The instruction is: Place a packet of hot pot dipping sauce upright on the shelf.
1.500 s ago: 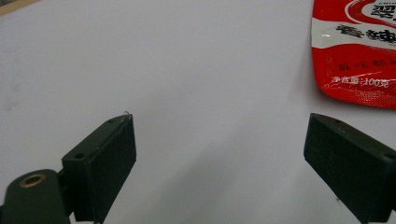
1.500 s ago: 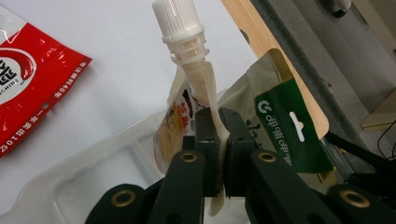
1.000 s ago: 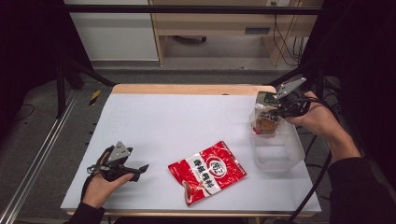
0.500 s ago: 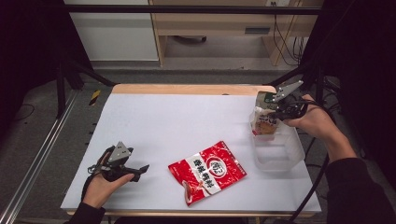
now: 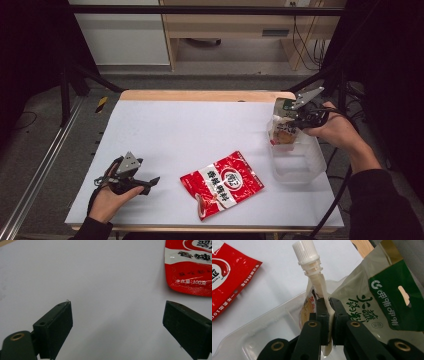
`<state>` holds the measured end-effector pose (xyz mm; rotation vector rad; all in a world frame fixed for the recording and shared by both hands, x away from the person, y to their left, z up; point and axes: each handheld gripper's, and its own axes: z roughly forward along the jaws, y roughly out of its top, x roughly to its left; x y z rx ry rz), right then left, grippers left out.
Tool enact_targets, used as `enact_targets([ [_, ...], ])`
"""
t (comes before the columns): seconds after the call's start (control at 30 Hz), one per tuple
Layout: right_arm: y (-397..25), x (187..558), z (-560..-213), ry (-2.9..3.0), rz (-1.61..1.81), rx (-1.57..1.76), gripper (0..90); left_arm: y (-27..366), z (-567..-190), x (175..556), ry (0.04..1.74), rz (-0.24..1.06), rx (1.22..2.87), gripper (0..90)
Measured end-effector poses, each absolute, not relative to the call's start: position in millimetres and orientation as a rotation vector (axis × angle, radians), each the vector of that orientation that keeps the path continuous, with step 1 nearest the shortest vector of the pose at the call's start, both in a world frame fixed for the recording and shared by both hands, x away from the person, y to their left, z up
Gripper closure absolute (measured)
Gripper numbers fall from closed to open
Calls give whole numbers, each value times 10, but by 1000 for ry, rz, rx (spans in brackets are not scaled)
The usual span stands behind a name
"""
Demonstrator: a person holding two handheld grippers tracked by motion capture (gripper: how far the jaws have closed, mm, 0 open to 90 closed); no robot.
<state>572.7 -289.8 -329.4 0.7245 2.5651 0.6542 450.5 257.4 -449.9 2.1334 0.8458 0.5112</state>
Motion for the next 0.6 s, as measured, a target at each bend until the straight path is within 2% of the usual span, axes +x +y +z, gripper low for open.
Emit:
enact_targets([
  [0.4,-2973,5726,-3395,2569,663,802,840,2568,-4503,4505,845,507,2137,90],
  [0.47,-2990,5719,-3394,2562,678,819,791,2567,-4503,4505,844,508,2138,90],
  [0.57,-3002,5690,-3363,2538,699,837,665,2557,-4508,4506,840,506,2143,90],
  [0.6,-2999,5673,-3346,2529,696,840,599,2554,-4509,4507,839,505,2145,90],
])
